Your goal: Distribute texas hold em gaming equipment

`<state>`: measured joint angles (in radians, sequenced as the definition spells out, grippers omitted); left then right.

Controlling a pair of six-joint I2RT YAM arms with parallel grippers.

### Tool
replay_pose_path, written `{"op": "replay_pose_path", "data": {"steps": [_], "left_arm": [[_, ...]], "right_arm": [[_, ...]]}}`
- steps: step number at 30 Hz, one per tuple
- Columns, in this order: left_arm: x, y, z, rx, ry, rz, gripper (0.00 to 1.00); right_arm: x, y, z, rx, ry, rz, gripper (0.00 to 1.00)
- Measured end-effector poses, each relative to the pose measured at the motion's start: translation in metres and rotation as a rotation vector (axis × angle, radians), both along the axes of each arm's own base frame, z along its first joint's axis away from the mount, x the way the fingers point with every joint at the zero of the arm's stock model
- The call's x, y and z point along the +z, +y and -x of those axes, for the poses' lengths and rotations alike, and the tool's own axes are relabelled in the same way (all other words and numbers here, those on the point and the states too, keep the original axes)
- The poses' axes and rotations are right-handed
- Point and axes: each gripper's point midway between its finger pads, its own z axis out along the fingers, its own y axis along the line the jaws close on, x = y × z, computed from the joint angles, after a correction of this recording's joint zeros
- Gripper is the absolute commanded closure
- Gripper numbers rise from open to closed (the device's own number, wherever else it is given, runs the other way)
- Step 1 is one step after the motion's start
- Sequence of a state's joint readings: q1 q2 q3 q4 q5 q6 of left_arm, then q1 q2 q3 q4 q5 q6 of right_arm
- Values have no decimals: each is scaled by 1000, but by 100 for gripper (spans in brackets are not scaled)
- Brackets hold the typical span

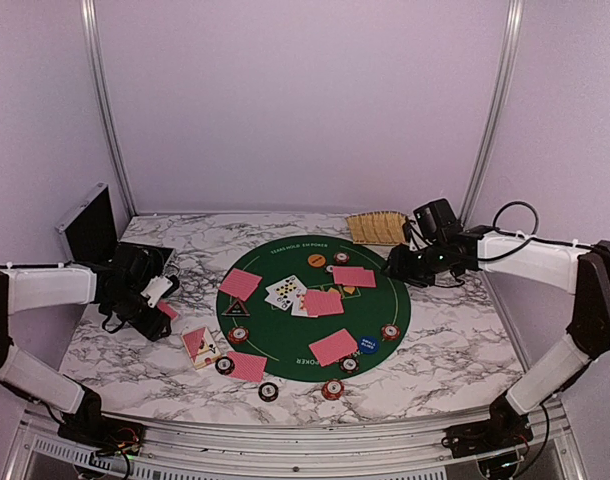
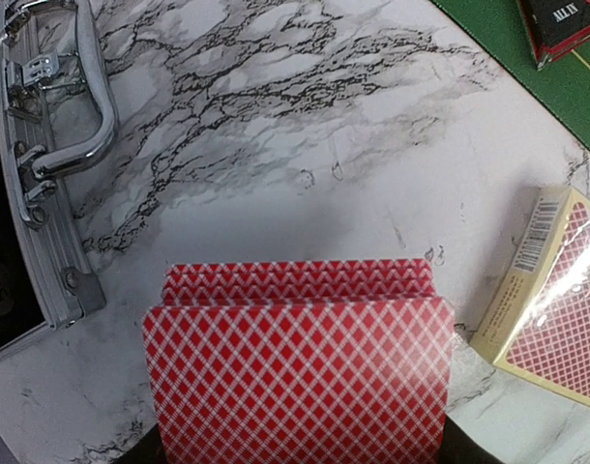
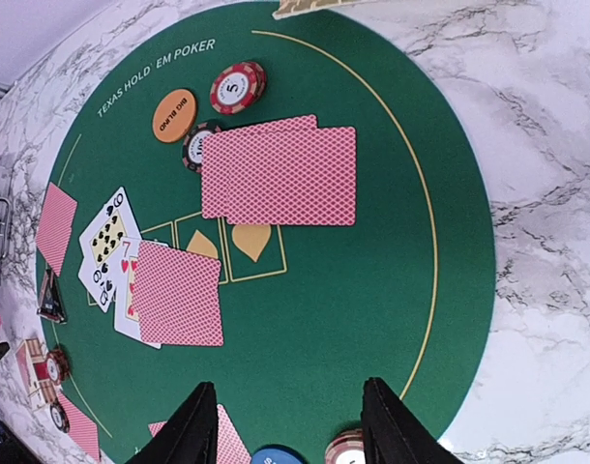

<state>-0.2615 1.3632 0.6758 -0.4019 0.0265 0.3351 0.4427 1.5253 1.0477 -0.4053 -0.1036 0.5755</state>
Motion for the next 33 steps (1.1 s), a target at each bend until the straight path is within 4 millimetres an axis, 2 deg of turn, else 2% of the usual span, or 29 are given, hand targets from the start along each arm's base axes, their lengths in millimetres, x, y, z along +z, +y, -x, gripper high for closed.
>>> {"op": "replay_pose_path", "data": {"steps": [5, 8, 16, 23, 24, 31, 33], "left_arm": [[-16, 1, 3, 15, 44, -15, 100], [-18, -4, 1, 8, 40, -16, 99], [-18, -31, -2, -68, 25, -11, 83], [-18, -35, -2, -82, 23, -12, 45], [-18, -35, -2, -82, 23, -12, 37], [-17, -35, -2, -89, 20, -15, 8], [-17, -36, -2, -95, 19, -14, 5]], "right_arm": [[15, -4, -1, -12, -37, -18, 50], [18, -5, -2, -15, -45, -22, 49], [18, -7, -1, -20, -43, -24, 48], [12, -9, 3, -23, -28, -18, 46], [12, -9, 3, -23, -28, -18, 45], [15, -11, 2, -30, -35, -20, 44], [16, -11, 2, -30, -37, -21, 43]]}}
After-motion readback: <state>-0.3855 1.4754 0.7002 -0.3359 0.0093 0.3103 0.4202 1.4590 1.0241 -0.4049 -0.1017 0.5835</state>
